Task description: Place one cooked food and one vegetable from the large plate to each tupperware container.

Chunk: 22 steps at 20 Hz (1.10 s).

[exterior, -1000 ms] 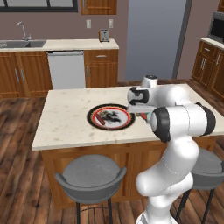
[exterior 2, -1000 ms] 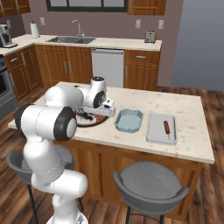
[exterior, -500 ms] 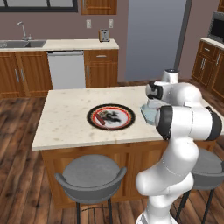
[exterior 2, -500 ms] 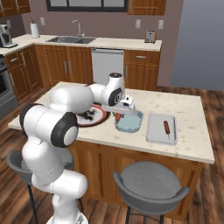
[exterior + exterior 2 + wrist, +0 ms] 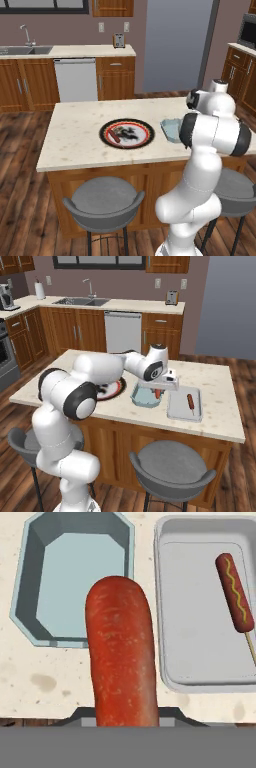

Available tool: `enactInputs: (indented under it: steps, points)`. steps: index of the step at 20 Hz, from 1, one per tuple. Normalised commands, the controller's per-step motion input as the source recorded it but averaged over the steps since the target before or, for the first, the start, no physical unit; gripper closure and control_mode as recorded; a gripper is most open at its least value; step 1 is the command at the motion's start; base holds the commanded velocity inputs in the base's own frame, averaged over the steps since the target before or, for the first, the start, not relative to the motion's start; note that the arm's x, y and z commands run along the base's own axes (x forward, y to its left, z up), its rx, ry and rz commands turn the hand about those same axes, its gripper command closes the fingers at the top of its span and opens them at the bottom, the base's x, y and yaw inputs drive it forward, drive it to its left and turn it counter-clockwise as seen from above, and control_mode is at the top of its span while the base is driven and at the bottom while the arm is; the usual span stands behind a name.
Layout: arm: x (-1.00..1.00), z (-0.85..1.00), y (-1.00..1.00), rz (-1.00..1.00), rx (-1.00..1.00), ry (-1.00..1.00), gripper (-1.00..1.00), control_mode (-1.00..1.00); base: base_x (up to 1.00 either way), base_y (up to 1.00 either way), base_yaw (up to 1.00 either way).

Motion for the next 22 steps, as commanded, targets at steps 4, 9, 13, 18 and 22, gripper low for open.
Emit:
enactInputs:
  steps: [4,9,13,18,22]
  points:
    - [0.04,-0.21,-0.51,0.01,-0.01,-0.01,1.0,-1.0,0.0,0.0,0.0]
    - [0.27,-0.22,-0.43,0.03,0.0,-0.01,1.0,-1.0,0.0,0.0,0.0]
    - [0.33,-0.28,-0.08,0.11,0.0,-0.01,1.0,-1.0,0.0,0.0,0.0]
    - [0.22,-0.35,-0.16,0.11,0.0,0.0,1.0,-1.0,0.0,0.0,0.0]
    - [0.1,-0.29,-0.41,0.04,0.0,0.0,1.0,-1.0,0.0,0.0,0.0]
